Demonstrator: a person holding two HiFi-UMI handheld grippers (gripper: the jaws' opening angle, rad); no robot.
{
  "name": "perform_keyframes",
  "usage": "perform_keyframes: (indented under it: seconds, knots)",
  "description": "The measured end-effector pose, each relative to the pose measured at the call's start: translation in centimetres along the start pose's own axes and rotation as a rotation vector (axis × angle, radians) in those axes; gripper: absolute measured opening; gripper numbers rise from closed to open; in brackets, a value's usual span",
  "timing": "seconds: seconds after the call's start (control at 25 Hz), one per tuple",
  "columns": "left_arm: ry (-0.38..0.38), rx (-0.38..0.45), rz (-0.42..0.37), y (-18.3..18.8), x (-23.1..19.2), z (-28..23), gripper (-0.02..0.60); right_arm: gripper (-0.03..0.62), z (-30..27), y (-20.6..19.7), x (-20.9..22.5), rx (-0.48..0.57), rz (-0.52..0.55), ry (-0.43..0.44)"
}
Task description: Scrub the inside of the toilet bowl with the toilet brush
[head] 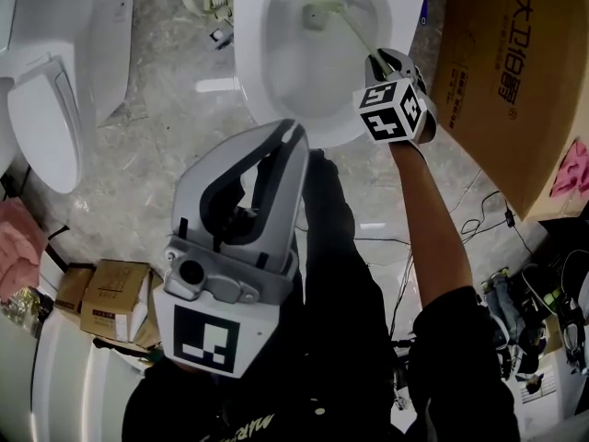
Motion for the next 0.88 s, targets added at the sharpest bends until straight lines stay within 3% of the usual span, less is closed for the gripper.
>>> perform_keyframes:
  seconds: [0.32,0.72,0.88]
  knots:
    - [0.0,-0.001,-0.013,0.2,0.1,0.3,0.034,0.086,1.0,-1.0,2.3,-0.092,0.211,-0.032]
    - [0.0,0.0,-0.006,0.2,-0.2,0.6,0.034,0.086,1.8,-0.7,4.5,-0.186,0.452,-0.016]
    - [0.014,0.001,-0.009,0.2,-0.5,0.9,0.034,0.086,1.8,-1.3,4.5,-0.226,0.6,0.006]
Point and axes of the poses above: the fingertips, and each gripper's own axes: z backward along the fingers, x to its right, y out of its top, the point moved 1 cm from there along z, backward along the fingers, and after that the axes turned 5 degrees about z, right-handed, at the moved point
